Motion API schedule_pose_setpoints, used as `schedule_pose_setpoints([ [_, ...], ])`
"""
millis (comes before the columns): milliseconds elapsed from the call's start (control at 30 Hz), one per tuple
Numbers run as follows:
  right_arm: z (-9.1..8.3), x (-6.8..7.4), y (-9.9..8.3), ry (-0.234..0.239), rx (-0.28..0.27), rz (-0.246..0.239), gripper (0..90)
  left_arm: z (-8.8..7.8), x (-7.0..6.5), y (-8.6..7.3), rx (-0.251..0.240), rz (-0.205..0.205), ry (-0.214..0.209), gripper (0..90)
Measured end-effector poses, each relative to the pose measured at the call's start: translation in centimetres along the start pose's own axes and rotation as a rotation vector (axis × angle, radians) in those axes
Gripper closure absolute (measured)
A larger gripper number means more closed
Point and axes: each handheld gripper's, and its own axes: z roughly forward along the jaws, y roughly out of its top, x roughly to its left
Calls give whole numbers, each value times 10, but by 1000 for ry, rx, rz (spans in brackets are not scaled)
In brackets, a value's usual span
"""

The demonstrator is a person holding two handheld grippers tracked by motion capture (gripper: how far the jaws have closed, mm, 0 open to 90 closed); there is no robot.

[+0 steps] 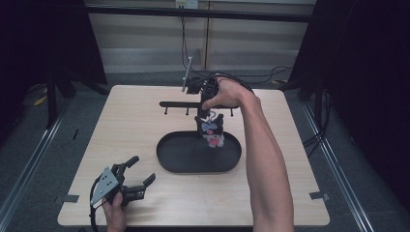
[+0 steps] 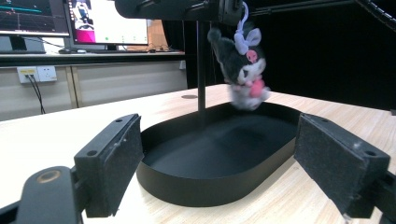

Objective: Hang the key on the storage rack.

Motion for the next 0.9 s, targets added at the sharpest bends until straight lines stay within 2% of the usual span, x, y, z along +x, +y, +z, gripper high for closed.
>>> schedule_pose_setpoints([
  [67,-1,-1,0,-16,-15,-3,881,0,0,0,1,0,0,153],
  [300,0,-3,1,-5,-44,-1,889,0,0,0,1,-1,-1,153],
  [467,5,-4,-1,25,-37,4,883,0,0,0,0,-1,-2,154],
  [533,5,-4,-3,20,-46,8,876,0,0,0,0,-1,-1,154],
  [600,6,-4,-4,24,-66,3,860,0,0,0,0,-1,-1,154],
  [700,3,-2,-5,20,-62,1,843,0,0,0,0,-3,-2,154],
  [900,-4,3,-7,13,-114,-3,783,0,0,0,1,-2,-1,154],
])
